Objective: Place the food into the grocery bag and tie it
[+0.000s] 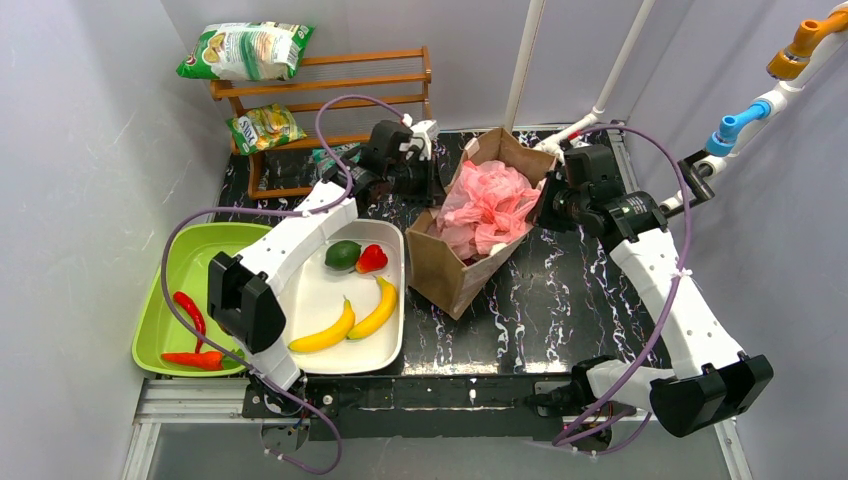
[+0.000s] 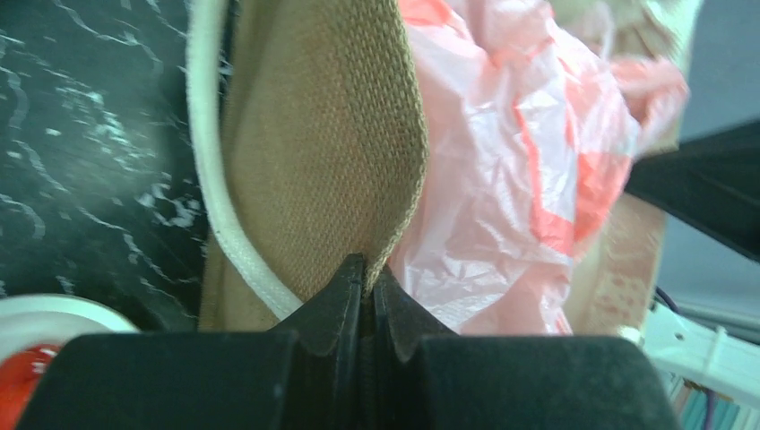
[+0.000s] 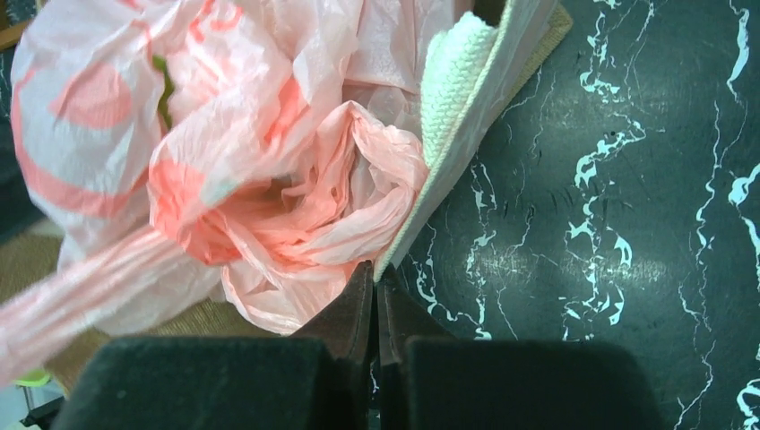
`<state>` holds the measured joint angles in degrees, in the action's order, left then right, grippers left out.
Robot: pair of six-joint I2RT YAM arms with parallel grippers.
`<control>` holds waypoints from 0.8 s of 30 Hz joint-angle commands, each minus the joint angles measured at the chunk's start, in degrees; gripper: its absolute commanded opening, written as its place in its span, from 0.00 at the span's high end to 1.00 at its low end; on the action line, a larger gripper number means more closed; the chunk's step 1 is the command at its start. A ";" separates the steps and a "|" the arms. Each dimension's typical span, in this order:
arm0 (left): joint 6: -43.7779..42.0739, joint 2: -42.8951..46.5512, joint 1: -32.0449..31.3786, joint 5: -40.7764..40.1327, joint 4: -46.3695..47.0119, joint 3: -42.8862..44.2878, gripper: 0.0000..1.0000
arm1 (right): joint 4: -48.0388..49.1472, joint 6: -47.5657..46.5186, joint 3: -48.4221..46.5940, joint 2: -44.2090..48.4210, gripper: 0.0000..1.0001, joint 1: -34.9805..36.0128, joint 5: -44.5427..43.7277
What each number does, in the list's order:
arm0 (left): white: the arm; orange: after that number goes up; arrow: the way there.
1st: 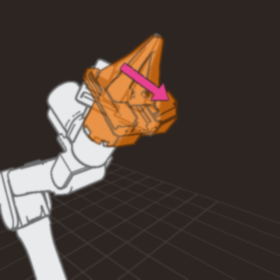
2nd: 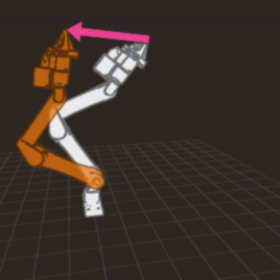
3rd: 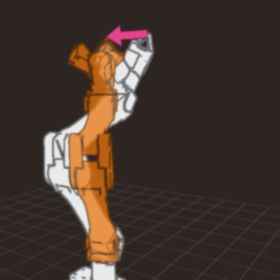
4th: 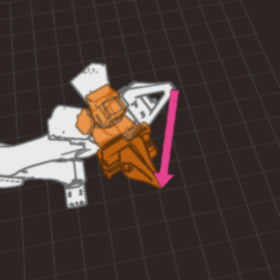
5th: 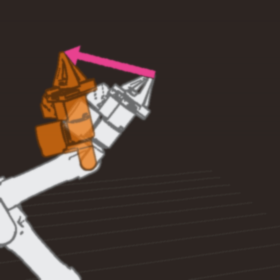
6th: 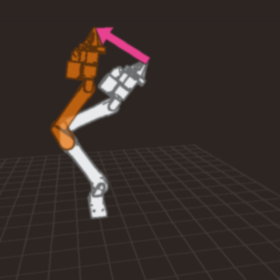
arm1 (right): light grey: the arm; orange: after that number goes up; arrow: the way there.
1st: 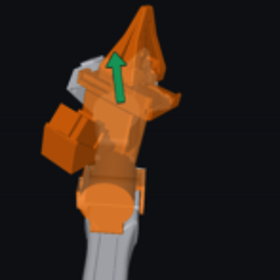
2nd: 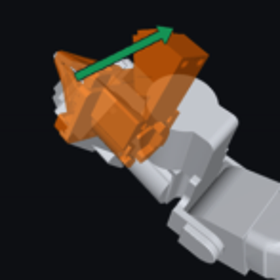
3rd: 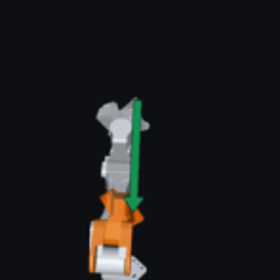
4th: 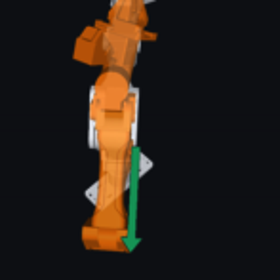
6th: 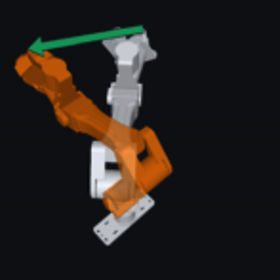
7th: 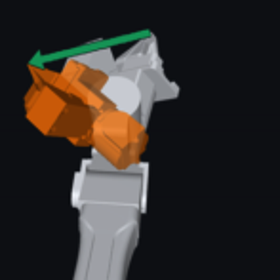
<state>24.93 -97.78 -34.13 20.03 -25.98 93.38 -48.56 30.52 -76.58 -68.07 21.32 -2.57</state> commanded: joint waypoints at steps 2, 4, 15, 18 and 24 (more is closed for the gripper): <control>5.36 6.16 -5.14 4.76 -0.63 -0.96 1.00 | 10.44 -6.82 -3.93 0.66 0.99 -0.32 0.72; 5.69 5.95 -5.64 5.31 -1.08 -0.07 1.00 | 11.51 -8.78 -4.44 0.45 0.99 -0.32 0.03; 11.14 4.13 -6.05 3.70 -4.83 10.10 1.00 | 13.35 -13.65 -8.21 -0.28 0.99 -0.34 -2.07; 12.84 4.53 -6.11 1.59 -5.67 10.86 1.00 | 14.46 -13.88 -8.08 -0.01 0.99 -0.27 -2.01; 17.46 4.45 -6.26 -2.19 -6.88 9.87 1.00 | 15.37 -13.99 -9.42 -0.87 0.99 -0.32 -0.96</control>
<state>36.97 -95.61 -39.55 17.91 -32.69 101.23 -41.91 17.65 -81.17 -69.28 21.21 -3.44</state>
